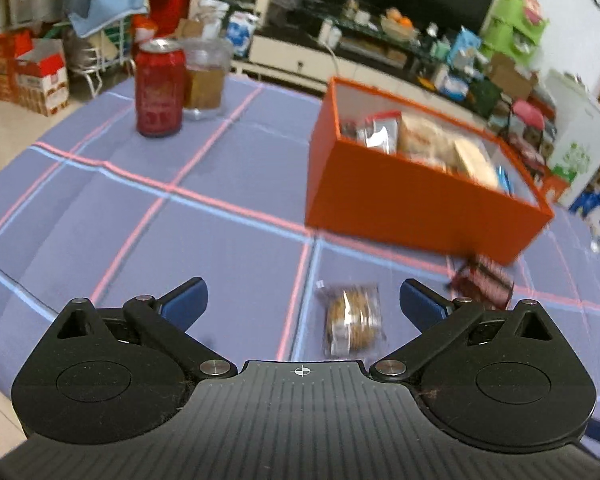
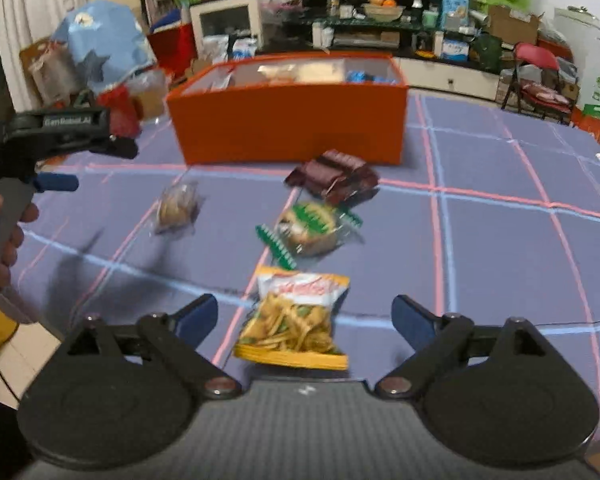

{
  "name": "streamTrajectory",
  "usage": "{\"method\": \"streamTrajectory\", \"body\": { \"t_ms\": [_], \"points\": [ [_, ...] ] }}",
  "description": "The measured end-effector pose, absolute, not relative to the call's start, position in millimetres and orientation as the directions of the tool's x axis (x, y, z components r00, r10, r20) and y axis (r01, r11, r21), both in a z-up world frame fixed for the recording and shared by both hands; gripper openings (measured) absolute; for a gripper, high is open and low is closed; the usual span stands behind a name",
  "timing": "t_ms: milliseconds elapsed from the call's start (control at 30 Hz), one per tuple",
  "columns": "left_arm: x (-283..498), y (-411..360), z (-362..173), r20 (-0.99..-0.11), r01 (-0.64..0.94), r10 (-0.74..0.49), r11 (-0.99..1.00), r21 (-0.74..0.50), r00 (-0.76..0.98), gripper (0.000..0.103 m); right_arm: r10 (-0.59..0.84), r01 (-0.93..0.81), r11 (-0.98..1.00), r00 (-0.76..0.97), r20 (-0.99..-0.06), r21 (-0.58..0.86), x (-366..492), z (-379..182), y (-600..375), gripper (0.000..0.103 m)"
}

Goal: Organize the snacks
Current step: 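Open both tools to drop the packets into the box and return to the table, then grasp the yellow chip bag with the right tool while the left tool grasps the round cookie packet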

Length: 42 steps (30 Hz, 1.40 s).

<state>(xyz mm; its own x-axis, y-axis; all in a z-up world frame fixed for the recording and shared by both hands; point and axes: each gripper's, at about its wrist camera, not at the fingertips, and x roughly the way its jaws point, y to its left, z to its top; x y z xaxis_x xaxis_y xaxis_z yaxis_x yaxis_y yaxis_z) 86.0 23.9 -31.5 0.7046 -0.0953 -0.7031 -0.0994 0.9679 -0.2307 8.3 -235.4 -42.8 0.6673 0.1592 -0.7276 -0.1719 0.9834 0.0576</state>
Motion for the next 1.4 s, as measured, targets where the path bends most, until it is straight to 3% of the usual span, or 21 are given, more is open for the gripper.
{"method": "streamTrajectory", "body": {
  "t_ms": [467, 567, 633, 667, 700, 733, 767, 800, 933, 1200, 1400],
  "points": [
    [103.9, -9.9, -66.2, -0.759, -0.057, -0.102, 0.982, -0.181, 0.644, 0.083, 0.103, -0.103, 0.993, 0.616, -0.781, 0.05, 29.3, -76.3, -221.2, 0.092],
    [107.8, -15.2, -72.3, -0.764, -0.064, -0.085, 0.985, -0.163, 0.64, 0.083, 0.078, -0.103, 0.995, 0.626, -0.776, 0.017, 27.5, -75.9, -219.7, 0.083],
    [111.7, -18.5, -75.6, -0.763, -0.075, -0.067, 0.986, -0.15, 0.643, 0.082, 0.071, -0.099, 0.995, 0.633, -0.771, 0.011, 27.0, -74.3, -221.0, 0.07],
    [114.4, -20.6, -77.3, -0.767, -0.075, -0.065, 0.986, -0.146, 0.639, 0.078, 0.069, -0.1, 0.995, 0.636, -0.769, 0.006, 26.6, -73.1, -221.2, 0.063],
    [117.8, -22.6, -79.8, -0.774, -0.068, -0.075, 0.986, -0.15, 0.628, 0.071, 0.071, -0.109, 0.994, 0.638, -0.766, 0.002, 26.1, -71.6, -220.7, 0.048],
    [120.6, -25.5, -82.3, -0.782, -0.053, -0.085, 0.987, -0.149, 0.617, 0.058, 0.07, -0.114, 0.993, 0.635, -0.769, -0.003, 25.6, -71.0, -220.2, 0.046],
    [120.6, -29.3, -81.5, -0.777, -0.037, -0.068, 0.992, -0.117, 0.625, 0.026, 0.077, -0.119, 0.993, 0.635, -0.768, 0.001, 25.2, -70.5, -220.6, 0.045],
    [120.8, -33.7, -80.4, -0.774, -0.017, -0.045, 0.997, -0.072, 0.631, 0.008, 0.081, -0.121, 0.993, 0.637, -0.767, 0.004, 24.6, -70.0, -221.2, 0.043],
    [120.3, -30.8, -76.2, -0.785, -0.017, -0.04, 0.998, -0.064, 0.619, 0.004, 0.085, -0.129, 0.992, 0.664, -0.743, -0.002, 21.3, -62.7, -222.2, 0.041],
    [112.0, -36.2, -50.9, -0.72, -0.006, 0.039, 0.999, 0.048, 0.693, 0.004, 0.068, -0.149, 0.987, 0.734, -0.676, -0.063, 13.9, -45.6, -215.6, 0.041],
    [107.3, -36.3, -36.3, -0.694, -0.001, 0.035, 0.999, 0.049, 0.719, 0.004, 0.075, -0.153, 0.986, 0.747, -0.66, -0.061, 13.7, -42.0, -214.5, 0.041]
  ]
}}
